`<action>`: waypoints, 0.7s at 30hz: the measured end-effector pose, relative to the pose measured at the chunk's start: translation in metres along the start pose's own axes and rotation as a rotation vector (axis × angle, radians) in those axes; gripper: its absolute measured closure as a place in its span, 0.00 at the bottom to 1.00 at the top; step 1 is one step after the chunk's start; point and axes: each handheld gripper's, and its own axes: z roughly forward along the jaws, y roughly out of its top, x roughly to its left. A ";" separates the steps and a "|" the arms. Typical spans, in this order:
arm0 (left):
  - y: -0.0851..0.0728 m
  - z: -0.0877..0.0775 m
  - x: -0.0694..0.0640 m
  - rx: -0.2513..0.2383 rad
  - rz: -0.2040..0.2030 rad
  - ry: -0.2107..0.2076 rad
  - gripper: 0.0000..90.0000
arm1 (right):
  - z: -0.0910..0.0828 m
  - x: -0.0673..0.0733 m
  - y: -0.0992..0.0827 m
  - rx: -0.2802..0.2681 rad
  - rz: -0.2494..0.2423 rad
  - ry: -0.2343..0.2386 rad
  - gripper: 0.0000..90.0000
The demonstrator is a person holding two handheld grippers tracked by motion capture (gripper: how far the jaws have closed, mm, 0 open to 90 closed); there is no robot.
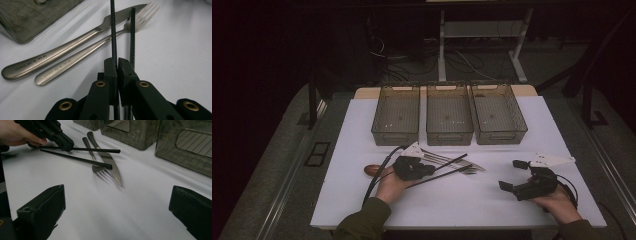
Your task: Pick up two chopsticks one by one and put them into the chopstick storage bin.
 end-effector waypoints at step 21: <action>0.008 -0.034 -0.003 -0.025 -0.023 0.005 0.94 | 0.004 0.002 -0.008 -0.016 0.003 -0.003 0.00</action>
